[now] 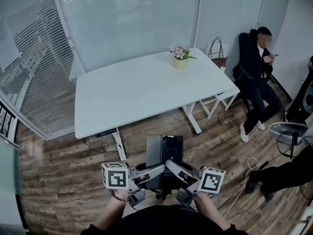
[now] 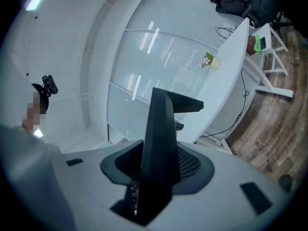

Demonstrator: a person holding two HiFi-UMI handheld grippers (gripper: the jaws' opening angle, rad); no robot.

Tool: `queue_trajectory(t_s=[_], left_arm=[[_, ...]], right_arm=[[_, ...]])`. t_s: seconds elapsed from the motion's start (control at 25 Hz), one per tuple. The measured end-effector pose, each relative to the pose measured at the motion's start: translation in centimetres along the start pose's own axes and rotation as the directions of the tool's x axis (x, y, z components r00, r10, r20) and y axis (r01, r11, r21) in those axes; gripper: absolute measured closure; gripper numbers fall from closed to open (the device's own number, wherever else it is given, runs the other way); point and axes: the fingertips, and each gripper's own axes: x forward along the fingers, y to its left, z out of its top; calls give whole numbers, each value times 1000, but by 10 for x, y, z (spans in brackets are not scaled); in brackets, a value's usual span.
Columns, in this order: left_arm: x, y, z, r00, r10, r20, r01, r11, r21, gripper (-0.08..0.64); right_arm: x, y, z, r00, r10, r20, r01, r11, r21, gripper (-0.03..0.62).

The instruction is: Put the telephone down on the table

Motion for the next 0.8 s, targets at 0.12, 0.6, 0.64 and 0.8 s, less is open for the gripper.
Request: queue_trajectory(t_s=[0.12, 0.6, 0.64, 0.8], left_arm=[[12, 9, 18, 1000, 6, 13, -6, 1000, -4, 353], [62, 37, 94, 999, 20, 26, -21, 999, 29, 353], [67, 39, 99, 999, 20, 30, -21, 999, 30, 353], [78, 49, 114, 998, 24, 50, -25, 999, 24, 353]], right_arm=[[13, -2, 18, 999, 37, -7, -36, 999, 35, 422], [45, -38, 104, 999, 28, -19, -28, 1000, -12, 422], [46, -41, 110, 999, 26, -22, -26, 1000, -17, 422], [55, -52, 127, 999, 26, -40, -27, 1000, -13, 422]])
